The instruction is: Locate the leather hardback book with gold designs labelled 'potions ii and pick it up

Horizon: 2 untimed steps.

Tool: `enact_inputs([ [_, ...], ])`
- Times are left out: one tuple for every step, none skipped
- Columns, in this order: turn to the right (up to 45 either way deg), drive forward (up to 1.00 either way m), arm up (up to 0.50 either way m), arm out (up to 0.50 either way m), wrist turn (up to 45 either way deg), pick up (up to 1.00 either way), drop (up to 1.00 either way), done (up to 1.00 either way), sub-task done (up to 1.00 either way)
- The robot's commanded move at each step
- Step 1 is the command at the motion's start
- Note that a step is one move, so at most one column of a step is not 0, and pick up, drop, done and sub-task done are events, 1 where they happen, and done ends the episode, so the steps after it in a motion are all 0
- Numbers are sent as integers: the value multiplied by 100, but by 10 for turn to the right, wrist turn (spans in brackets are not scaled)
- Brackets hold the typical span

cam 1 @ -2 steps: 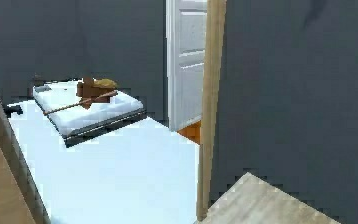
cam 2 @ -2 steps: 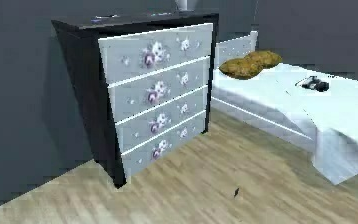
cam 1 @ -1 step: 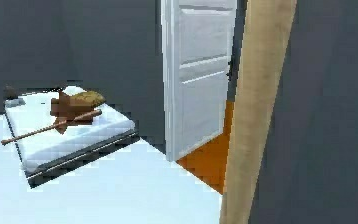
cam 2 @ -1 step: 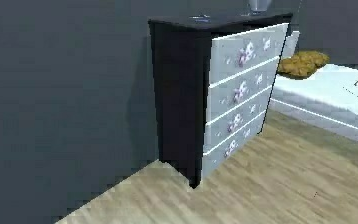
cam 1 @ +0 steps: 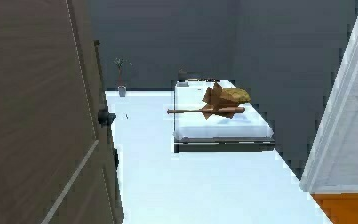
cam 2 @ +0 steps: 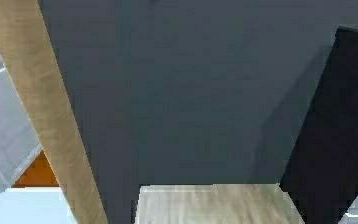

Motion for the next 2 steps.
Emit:
enact_inputs([
  [0,45,0,0,0,0,0,0,0],
  [450,0,0,0,0,0,0,0,0],
])
